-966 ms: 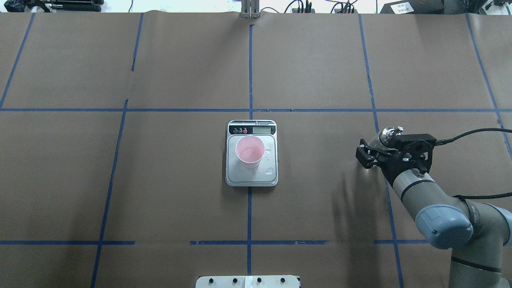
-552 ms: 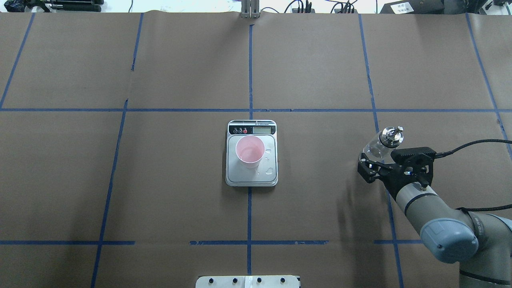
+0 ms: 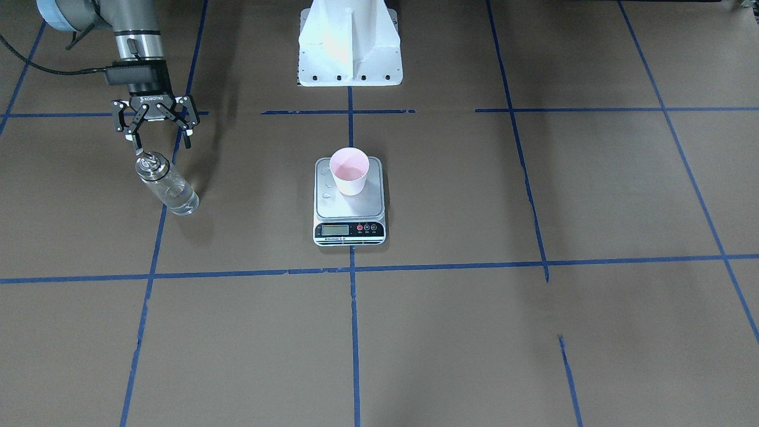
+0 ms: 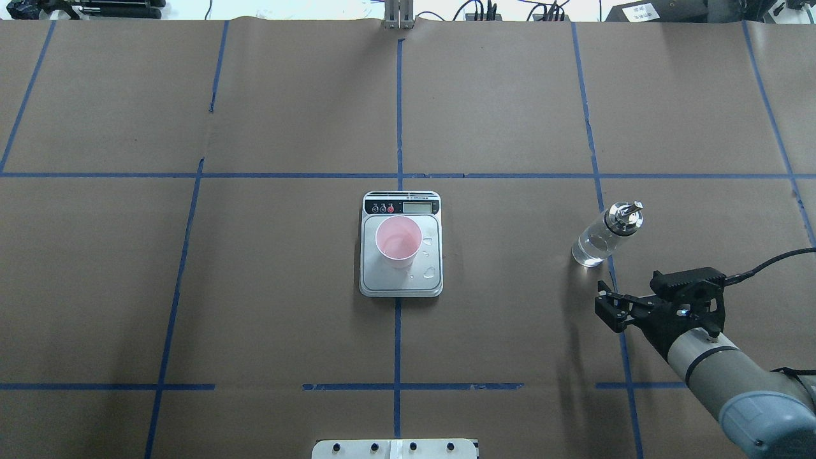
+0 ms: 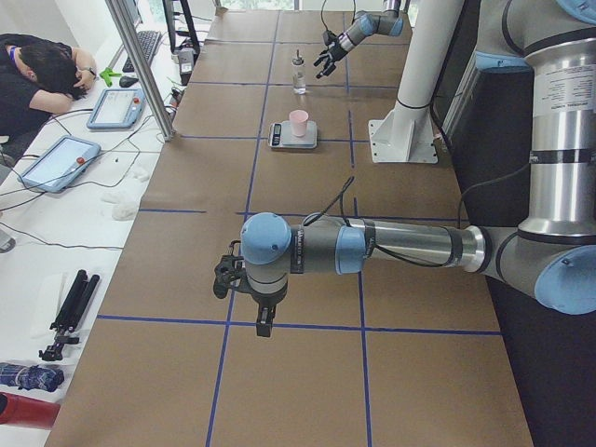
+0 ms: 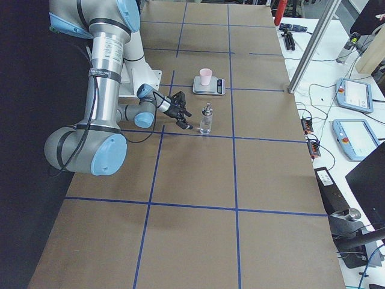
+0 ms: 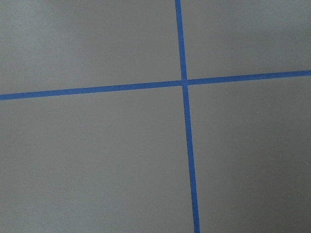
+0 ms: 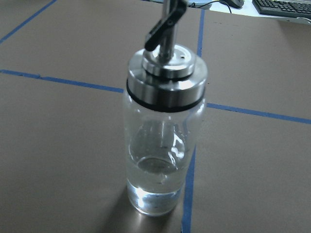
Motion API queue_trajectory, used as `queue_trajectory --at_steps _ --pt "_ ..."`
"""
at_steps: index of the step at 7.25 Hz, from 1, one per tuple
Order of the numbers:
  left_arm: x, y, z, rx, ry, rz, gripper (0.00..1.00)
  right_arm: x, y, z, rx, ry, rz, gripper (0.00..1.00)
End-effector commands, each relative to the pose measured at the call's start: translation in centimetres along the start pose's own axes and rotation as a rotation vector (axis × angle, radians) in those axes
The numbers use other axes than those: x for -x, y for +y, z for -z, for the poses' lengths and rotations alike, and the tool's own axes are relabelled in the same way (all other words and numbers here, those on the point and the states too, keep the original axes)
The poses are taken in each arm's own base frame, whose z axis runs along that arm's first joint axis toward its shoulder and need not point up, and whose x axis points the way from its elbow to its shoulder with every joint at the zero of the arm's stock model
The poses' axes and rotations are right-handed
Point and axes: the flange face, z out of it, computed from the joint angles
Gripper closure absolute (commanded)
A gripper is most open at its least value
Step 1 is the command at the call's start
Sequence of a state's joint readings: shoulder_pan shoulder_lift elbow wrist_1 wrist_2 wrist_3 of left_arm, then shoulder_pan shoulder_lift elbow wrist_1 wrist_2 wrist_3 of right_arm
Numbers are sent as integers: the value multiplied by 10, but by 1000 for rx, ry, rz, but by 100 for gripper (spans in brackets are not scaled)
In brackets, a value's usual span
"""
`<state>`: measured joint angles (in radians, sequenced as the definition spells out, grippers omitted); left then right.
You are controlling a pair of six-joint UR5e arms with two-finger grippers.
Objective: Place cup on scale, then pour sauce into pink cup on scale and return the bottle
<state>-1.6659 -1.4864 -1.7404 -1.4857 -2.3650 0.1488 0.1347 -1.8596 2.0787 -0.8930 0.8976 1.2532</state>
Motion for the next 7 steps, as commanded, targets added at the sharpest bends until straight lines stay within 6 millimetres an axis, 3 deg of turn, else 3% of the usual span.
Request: queue_trajectory --at_steps 1,2,3,5,7 --pt "0 0 0 -1 0 -1 0 -26 -11 14 52 12 43 0" --pt "-1 -1 1 -3 0 -3 0 -53 -31 4 89 43 95 0" --pt "-1 -1 1 -3 1 -5 0 -79 -39 -4 124 28 133 0" --pt "-2 -1 1 -4 6 -5 0 -199 -64 -33 222 -39 199 0" --pt "-3 -2 2 -5 6 -9 0 -313 -101 -6 293 -105 239 0"
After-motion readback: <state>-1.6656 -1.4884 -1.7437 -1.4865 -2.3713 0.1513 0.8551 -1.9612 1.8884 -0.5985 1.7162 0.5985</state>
